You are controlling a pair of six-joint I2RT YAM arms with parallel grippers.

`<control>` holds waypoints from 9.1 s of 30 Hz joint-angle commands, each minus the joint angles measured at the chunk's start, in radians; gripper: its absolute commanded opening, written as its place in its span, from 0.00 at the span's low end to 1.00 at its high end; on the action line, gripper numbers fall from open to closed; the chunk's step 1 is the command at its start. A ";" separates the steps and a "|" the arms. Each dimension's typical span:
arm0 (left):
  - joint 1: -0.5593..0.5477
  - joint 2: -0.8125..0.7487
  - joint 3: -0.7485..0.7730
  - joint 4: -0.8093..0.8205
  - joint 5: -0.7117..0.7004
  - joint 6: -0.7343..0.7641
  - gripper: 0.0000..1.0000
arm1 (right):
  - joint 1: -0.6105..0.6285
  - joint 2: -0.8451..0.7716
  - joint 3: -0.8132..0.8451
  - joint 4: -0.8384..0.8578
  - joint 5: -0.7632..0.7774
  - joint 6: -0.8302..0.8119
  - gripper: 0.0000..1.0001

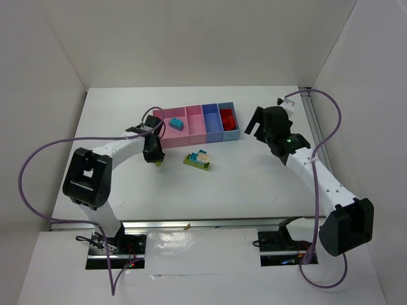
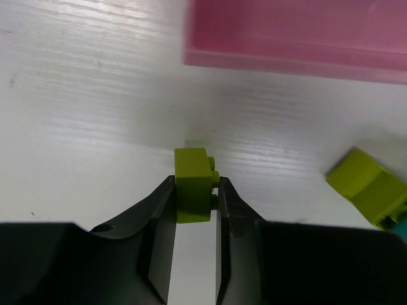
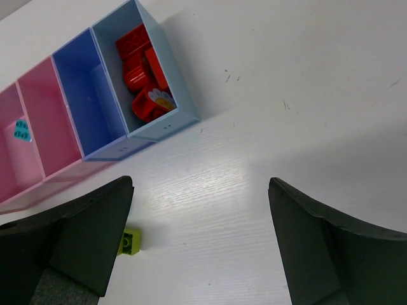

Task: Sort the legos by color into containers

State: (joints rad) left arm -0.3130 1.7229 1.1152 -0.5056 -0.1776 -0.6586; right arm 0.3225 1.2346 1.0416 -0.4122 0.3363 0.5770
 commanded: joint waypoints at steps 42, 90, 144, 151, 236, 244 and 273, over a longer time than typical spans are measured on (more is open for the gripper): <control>-0.106 0.477 0.942 -0.094 0.216 0.108 0.82 | -0.042 0.091 0.192 -0.046 -0.078 -0.055 0.95; 0.230 -0.045 0.563 -0.215 0.213 0.106 0.74 | 0.426 0.700 0.483 -0.232 -0.368 -0.744 0.52; 0.018 -0.209 0.000 0.837 1.348 0.074 0.82 | 0.032 0.240 0.204 0.319 -1.539 -0.200 0.23; 0.018 -0.209 -0.023 0.943 1.422 -0.009 0.54 | 0.023 0.269 0.180 0.329 -1.556 -0.200 0.23; 0.181 -0.079 0.298 0.136 1.432 0.349 0.00 | 0.127 0.644 0.690 0.173 -1.576 -0.398 0.96; 0.172 -0.079 0.317 0.125 1.442 0.358 0.00 | 0.136 0.672 0.676 0.226 -1.609 -0.345 0.74; 0.395 -0.161 0.158 0.108 1.175 0.220 0.00 | 0.148 0.690 0.713 0.089 -0.700 -0.261 0.06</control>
State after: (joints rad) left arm 0.0090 1.6287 1.2987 -0.4187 1.0977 -0.3637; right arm 0.3832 1.8740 1.6035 -0.1761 -0.7013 0.3992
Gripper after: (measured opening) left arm 0.463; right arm 0.447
